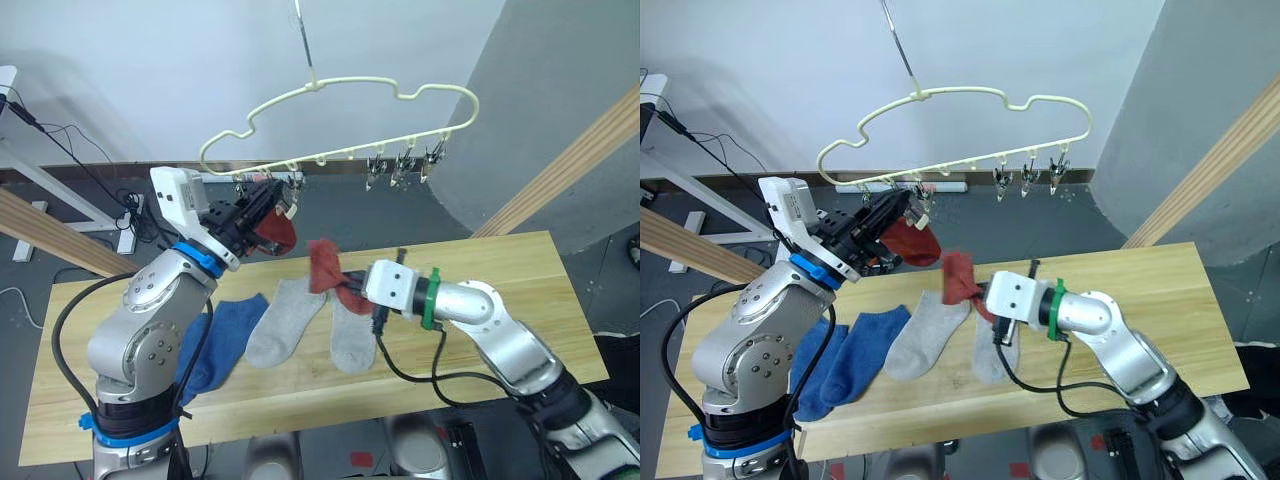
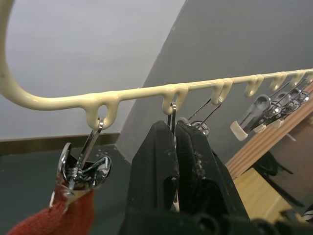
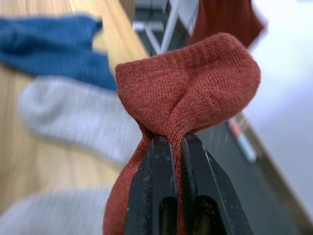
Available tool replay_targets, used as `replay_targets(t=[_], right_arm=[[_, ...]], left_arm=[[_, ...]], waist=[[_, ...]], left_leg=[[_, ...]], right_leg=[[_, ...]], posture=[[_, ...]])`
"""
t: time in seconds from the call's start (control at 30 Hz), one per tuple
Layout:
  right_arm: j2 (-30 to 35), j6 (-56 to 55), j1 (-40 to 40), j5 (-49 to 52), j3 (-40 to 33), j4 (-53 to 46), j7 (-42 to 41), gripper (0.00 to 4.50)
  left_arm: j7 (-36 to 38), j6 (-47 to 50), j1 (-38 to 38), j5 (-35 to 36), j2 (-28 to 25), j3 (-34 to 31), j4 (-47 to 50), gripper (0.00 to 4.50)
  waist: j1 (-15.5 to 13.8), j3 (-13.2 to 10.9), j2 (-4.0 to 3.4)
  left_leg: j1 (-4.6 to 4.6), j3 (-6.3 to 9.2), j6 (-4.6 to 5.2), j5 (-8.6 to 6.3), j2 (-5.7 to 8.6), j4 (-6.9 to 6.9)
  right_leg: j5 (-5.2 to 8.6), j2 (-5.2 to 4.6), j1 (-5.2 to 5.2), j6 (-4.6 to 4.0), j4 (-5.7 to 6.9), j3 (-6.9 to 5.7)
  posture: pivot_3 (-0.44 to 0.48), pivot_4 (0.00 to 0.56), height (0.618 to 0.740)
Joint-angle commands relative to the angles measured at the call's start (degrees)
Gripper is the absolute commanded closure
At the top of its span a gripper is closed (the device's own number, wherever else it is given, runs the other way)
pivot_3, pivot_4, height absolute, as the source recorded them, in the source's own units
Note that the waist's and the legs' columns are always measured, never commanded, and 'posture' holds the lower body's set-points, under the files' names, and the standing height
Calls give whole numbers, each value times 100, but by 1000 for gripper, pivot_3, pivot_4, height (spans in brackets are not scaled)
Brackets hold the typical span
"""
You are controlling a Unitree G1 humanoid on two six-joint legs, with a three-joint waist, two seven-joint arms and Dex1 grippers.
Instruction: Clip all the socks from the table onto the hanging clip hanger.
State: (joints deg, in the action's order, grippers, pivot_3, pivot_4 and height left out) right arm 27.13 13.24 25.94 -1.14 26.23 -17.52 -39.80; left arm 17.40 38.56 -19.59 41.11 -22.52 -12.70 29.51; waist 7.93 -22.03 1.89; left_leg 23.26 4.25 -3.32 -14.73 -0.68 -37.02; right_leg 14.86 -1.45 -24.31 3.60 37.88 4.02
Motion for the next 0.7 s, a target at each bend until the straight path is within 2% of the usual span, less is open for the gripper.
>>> replay_targets(t=[0.03,0.23,0.7], right_arm=[[-227,-317,195,-151,82,270,-46,4474],[-592,-659,450,-352,45,784,-6,4474],[-826,-1048,522,-464,-175,960,52,4474]], left_arm=[[-30,54,-52,248,-68,-96,328,4500],[-116,153,-82,423,-97,-134,340,4500],[-83,117,87,466,-210,-149,298,4500]], waist=[[-25,0,1],[-16,-1,1],[-14,-1,1]], left_leg=[[0,4,0,0,-1,0],[1,5,0,0,-1,0],[0,4,-1,0,-2,-1]], right_leg=[[0,0,0,0,0,-4],[-3,-1,0,-5,1,-5],[-4,-2,-1,-7,8,-4]], posture=[[-225,407,740],[-214,403,740],[-210,399,740]])
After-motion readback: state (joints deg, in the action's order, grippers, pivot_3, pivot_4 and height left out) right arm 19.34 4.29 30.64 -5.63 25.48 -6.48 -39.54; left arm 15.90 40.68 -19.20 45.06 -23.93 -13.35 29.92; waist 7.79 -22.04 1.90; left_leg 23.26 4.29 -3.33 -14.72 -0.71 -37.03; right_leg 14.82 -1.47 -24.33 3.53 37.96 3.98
